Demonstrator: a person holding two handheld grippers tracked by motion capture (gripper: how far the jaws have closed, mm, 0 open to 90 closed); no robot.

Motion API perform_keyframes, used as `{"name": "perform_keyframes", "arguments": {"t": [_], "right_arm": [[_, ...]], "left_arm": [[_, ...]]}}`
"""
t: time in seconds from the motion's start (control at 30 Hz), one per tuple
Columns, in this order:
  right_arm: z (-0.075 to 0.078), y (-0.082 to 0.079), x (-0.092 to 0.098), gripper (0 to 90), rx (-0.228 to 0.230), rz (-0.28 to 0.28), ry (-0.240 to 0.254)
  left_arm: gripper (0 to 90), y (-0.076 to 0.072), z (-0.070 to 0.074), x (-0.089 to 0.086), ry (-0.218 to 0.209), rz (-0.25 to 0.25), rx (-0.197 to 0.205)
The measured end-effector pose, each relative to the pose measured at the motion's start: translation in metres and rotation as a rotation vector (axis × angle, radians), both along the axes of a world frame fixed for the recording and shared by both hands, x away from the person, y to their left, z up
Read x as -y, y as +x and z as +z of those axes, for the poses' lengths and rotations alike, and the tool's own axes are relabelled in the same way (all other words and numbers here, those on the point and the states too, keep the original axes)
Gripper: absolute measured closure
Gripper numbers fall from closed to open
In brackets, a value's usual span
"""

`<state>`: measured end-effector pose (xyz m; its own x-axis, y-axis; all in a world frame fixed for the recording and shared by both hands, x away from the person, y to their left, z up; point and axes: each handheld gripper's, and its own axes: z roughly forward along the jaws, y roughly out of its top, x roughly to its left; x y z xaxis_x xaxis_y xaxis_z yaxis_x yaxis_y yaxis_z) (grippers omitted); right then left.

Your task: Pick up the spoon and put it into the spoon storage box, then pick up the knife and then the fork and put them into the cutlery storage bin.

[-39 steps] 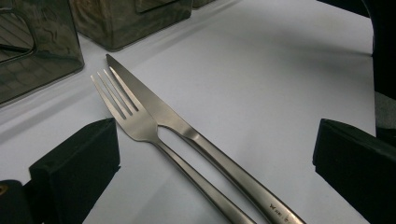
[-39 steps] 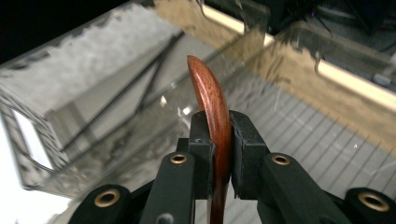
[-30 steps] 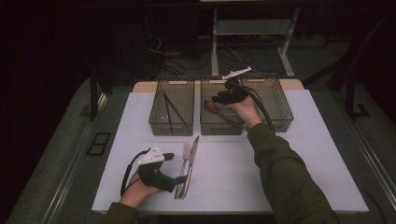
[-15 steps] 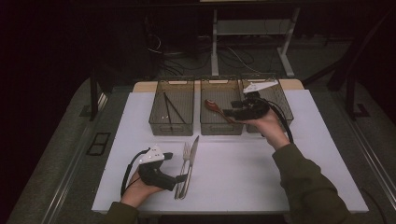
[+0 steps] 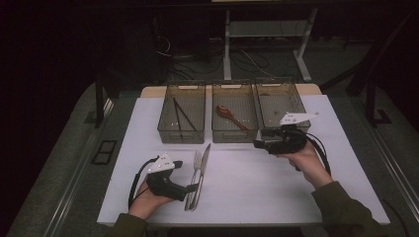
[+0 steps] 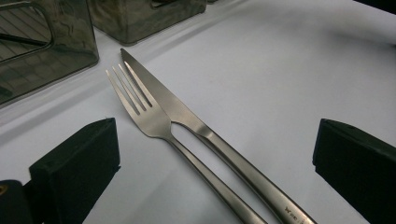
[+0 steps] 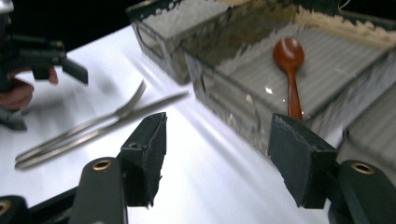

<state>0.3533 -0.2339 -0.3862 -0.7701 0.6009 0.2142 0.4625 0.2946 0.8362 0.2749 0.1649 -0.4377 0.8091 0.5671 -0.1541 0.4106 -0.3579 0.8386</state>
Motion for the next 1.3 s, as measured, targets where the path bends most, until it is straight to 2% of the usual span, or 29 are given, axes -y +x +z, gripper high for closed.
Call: {"name": "perform_keyframes", "arguments": {"t": [0.2, 0.37, 0.6, 0.8, 0.9, 0.97, 1.03, 1.2, 1.27, 1.3], "right_arm": [[-0.015, -0.024, 0.02, 33.3, -0.005, -0.029, -0.01], [-0.026, -0.041, 0.032, 28.8, 0.005, -0.06, -0.026], [-0.042, -0.064, 0.043, 21.9, 0.009, -0.056, -0.049], [-0.053, -0.076, 0.05, 18.5, 0.005, -0.041, -0.094], [-0.056, -0.082, 0.055, 18.5, 0.01, -0.037, -0.108], [-0.058, -0.085, 0.058, 18.5, 0.006, -0.045, -0.104], [-0.058, -0.087, 0.061, 18.5, 0.003, -0.05, -0.098], [-0.057, -0.086, 0.061, 18.5, 0.009, -0.055, -0.087], [-0.057, -0.087, 0.06, 18.5, 0.011, -0.051, -0.093], [-0.058, -0.087, 0.06, 18.5, 0.012, -0.05, -0.096]], "left_arm": [[3.6, -0.002, 0.002, 0.001, 0.005, 0.013, 0.004], [16.7, -0.005, 0.003, 0.003, 0.017, 0.005, 0.005], [51.7, -0.008, 0.006, 0.0, 0.044, 0.008, -0.013], [76.4, -0.01, 0.01, 0.001, 0.045, 0.019, -0.058], [85.6, -0.011, 0.008, 0.006, 0.055, 0.01, -0.096], [88.7, -0.011, 0.006, 0.009, 0.064, 0.005, -0.122], [88.8, -0.011, 0.004, 0.014, 0.08, -0.008, -0.136], [88.8, -0.011, -0.003, 0.022, 0.137, -0.004, -0.167], [88.8, -0.011, -0.006, 0.023, 0.145, -0.006, -0.177], [88.8, -0.011, -0.006, 0.023, 0.173, -0.011, -0.175]]}}
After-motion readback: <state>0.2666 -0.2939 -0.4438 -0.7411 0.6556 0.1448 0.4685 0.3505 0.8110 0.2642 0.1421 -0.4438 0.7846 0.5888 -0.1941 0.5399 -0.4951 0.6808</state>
